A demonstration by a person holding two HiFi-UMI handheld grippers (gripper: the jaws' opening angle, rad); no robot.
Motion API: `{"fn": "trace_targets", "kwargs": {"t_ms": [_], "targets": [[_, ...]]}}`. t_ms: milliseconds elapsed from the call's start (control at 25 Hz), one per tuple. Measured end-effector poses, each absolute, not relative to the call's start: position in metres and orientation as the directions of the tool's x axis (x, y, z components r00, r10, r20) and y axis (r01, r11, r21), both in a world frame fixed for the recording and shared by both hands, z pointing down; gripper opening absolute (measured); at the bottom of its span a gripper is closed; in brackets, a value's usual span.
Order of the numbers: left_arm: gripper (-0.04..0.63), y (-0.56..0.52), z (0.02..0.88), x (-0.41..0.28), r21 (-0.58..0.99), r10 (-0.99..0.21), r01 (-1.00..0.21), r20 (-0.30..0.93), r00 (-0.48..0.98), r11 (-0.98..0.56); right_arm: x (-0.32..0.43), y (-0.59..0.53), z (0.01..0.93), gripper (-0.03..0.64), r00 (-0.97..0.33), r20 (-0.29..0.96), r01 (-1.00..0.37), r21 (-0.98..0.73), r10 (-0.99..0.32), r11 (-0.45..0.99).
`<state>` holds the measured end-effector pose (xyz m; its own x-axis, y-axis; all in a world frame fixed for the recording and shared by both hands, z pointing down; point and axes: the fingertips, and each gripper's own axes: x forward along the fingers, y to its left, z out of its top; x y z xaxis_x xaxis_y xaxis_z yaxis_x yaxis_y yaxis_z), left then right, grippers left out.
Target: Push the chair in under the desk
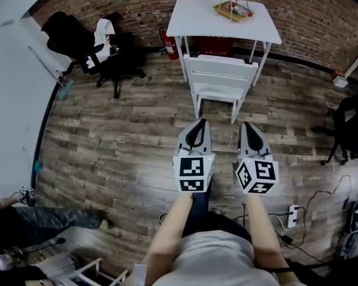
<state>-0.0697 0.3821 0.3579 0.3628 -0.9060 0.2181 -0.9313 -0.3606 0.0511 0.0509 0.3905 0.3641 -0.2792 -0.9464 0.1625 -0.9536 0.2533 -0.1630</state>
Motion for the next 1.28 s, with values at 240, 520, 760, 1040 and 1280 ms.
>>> {"fn": "trace_targets", "kwargs": {"t_ms": [240,520,760,1040,1280], "targets": [[0.017,0.3,0.351,-0.078,0.052,-0.9,-0.925,0.218,0.377,-0.375,0.044,0.309,0.353,0.015,-0.256,0.151,-0.96,-0.158,-0.955,0.232],[0.017,0.206,0.345,-0.091,0.026,-0.88,-0.905,0.221,0.42,-0.425,0.024,0.212,0.345,0.015,-0.221,0.151,-0.967,-0.165,-0.963,0.196],[0.017,0.155,0.355,-0.1,0.02,-0.864,-0.892,0.236,0.444,-0.452,0.016,0.168,0.348,0.015,-0.224,0.163,-0.971,-0.127,-0.961,0.205],[0.017,0.117,0.377,-0.097,0.039,-0.855,-0.896,0.286,0.433,-0.441,0.035,0.131,0.363,0.015,-0.204,0.196,-0.973,-0.146,-0.959,0.177],[0.017,0.079,0.388,-0.094,0.021,-0.849,-0.898,0.316,0.424,-0.44,0.044,0.084,0.369,0.015,-0.226,0.212,-0.97,-0.132,-0.951,0.202]]}}
